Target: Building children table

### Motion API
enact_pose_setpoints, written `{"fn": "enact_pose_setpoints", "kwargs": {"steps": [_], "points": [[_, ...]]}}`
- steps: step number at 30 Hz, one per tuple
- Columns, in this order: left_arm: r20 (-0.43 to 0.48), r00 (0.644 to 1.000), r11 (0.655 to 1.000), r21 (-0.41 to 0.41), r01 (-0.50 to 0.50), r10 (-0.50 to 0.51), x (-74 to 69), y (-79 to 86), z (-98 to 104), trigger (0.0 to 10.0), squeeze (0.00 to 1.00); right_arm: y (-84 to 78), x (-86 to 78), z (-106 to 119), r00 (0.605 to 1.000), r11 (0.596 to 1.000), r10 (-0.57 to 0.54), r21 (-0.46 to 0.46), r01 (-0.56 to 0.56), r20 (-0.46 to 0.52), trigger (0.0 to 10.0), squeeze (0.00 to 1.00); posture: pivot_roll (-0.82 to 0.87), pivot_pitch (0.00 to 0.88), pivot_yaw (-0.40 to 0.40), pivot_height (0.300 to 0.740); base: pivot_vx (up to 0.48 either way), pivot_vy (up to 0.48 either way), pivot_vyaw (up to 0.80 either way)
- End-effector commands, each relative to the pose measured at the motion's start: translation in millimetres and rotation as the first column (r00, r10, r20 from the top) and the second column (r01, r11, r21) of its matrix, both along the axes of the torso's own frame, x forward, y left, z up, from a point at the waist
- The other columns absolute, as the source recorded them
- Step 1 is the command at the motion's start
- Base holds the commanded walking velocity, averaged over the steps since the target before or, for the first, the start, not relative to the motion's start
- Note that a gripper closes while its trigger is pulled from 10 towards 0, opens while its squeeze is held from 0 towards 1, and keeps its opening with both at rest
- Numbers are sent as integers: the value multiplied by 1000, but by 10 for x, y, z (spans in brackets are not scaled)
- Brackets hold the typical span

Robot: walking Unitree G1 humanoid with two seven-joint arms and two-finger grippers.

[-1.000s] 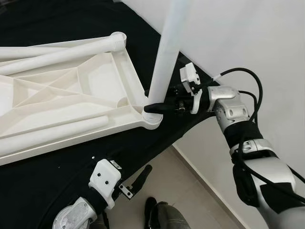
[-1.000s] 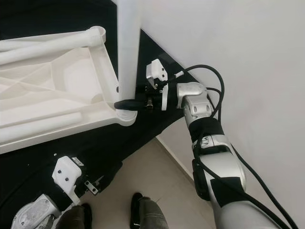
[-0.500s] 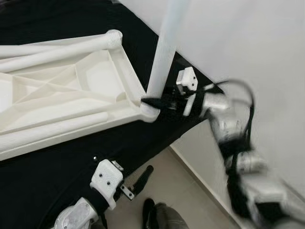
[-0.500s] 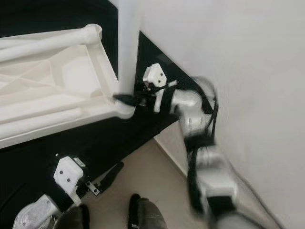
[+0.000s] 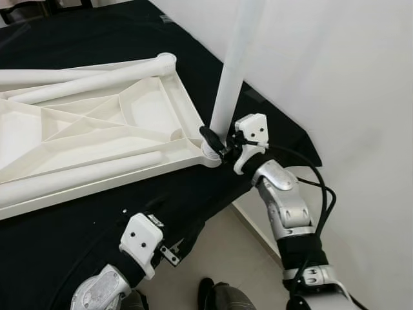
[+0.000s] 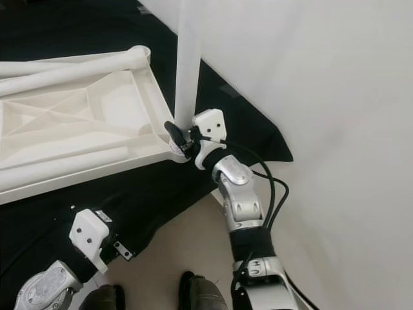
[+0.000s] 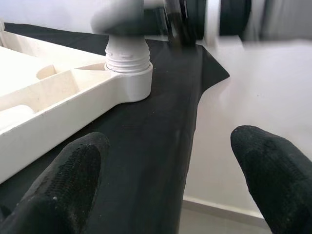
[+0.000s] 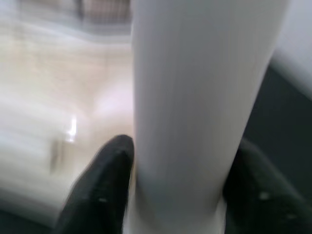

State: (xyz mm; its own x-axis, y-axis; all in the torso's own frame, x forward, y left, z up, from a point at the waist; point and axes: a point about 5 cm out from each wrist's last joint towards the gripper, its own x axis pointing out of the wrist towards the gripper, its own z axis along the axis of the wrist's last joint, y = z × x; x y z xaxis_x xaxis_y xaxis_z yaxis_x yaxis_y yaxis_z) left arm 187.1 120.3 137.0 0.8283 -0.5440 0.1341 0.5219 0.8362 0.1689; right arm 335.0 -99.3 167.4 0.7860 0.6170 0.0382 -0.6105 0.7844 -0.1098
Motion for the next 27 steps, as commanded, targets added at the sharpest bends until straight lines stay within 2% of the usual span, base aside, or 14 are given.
{"fn": "enact_pose_setpoints", "kwargs": {"steps": [1, 4, 5, 7, 9, 12, 14, 15, 17, 22, 23, 24, 25, 27], "points": [[-18, 1000, 1000, 8, 2, -1, -18, -22, -59, 10000, 0, 114, -78, -170, 990, 995, 94, -2, -95, -107, 10000, 1000, 153, 232, -146, 740, 0, 0, 0], [-20, 1000, 1000, 7, 4, -4, -17, -32, -68, 10000, 0, 153, -103, 24, 977, 979, 202, 52, -199, -64, 10000, 1000, 154, 228, -146, 740, 0, 0, 0], [-21, 1000, 1000, 6, 8, -8, -15, -43, -75, 10000, 0, 130, -75, 124, 958, 957, 285, 61, -283, -30, 10000, 27, 155, 223, -145, 740, 0, 0, 0], [-22, 1000, 1000, 5, 11, -11, -14, -52, -80, 10000, 0, 94, -40, 217, 930, 929, 366, 51, -366, 4, 10000, 0, 156, 223, -145, 740, 0, 0, 0], [-23, 1000, 1000, 3, 15, -15, -16, -68, -88, 10000, 0, -16, 39, 396, 854, 856, 517, -48, -515, 49, 10000, 0, 159, 222, -153, 740, 0, 0, 0], [-22, 1000, 1000, 3, 16, -16, -18, -73, -90, 10000, 0, -58, 68, 452, 826, 826, 561, -96, -555, 53, 10000, 0, 159, 222, -153, 740, 0, 0, 0], [-22, 1000, 1000, 0, 17, -17, -22, -88, -88, 10000, 0, -112, 139, 587, 762, 754, 647, -168, -635, 26, 10000, 0, 164, 229, -162, 740, 0, 0, 0], [-22, 1000, 1000, 0, 17, -17, -22, -88, -88, 10000, 0, -112, 139, 587, 762, 754, 647, -168, -635, 26, 10000, 0, 164, 229, -162, 740, 0, 0, 0], [-19, 1000, 1000, -2, 16, -16, -24, -96, -86, 10000, 0, -93, 171, 695, 688, 673, 725, -203, -712, -10, 10000, 0, 173, 236, -169, 740, 0, 0, 0], [-17, 1000, 1000, -3, 14, -14, -27, -100, -84, 10000, 0, -21, 206, 792, 633, 613, 774, -210, -762, -35, 10000, 0, 183, 244, -170, 740, 0, 0, 0], [-16, 1000, 1000, -2, 14, -14, -32, -103, -80, 10000, 0, 35, 217, 823, 601, 582, 798, -205, -787, -43, 9333, 0, 185, 245, -170, 740, 0, 0, 0], [-16, 1000, 1000, -2, 14, -14, -32, -103, -80, 10000, 0, 35, 217, 823, 601, 582, 798, -205, -787, -43, 9333, 0, 185, 245, -170, 740, 0, 0, 0], [-16, 1000, 1000, -2, 14, -14, -33, -104, -80, 10000, 0, 57, 232, 839, 585, 566, 810, -206, -799, -43, 0, 0, 187, 246, -170, 740, 0, 0, 0], [-15, 1000, 1000, -1, 14, -14, -33, -105, -80, 10000, 0, 72, 249, 853, 568, 549, 822, -209, -809, -41, 0, 0, 187, 246, -170, 740, 0, 0, 0]]}}
